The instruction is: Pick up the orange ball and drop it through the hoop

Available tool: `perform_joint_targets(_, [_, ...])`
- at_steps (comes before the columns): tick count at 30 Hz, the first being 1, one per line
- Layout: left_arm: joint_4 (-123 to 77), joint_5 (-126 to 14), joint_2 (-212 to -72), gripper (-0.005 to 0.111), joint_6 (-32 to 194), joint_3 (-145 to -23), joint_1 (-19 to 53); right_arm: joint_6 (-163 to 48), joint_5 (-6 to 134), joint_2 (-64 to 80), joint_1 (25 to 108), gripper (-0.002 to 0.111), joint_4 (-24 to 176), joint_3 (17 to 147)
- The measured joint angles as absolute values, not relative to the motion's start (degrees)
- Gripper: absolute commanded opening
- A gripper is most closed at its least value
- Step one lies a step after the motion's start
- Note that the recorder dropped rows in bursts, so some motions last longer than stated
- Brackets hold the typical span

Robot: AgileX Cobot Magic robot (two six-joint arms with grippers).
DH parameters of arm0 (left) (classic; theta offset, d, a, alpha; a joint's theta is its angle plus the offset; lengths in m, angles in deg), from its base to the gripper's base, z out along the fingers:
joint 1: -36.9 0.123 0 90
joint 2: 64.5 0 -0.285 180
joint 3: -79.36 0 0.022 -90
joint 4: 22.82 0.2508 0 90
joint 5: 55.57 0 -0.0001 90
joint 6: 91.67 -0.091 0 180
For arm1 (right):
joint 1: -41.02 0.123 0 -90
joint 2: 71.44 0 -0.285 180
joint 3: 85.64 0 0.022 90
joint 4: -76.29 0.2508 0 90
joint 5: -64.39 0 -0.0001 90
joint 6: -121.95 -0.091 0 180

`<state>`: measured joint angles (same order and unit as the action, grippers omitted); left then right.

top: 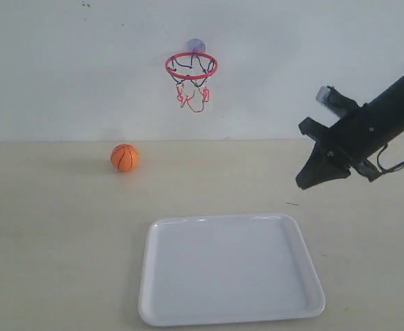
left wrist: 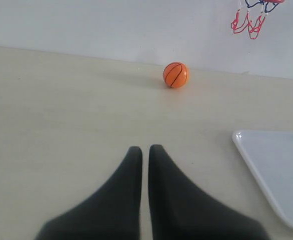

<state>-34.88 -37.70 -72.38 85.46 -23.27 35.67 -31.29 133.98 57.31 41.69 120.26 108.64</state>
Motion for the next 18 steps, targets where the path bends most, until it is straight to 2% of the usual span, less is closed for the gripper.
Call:
perform_joint_targets(10, [-34.9, -37.7, -72.4, 0.004, 85.5, -23.3, 35.7, -17.9, 129.0, 42.7, 47.9, 0.000, 132.5, 73.3])
perform_joint_targets(18, [-34.9, -37.7, -72.4, 0.004, 85.5, -23.3, 35.7, 1.0, 119.9, 30.2, 54.0, 0.000, 153.7, 49.9])
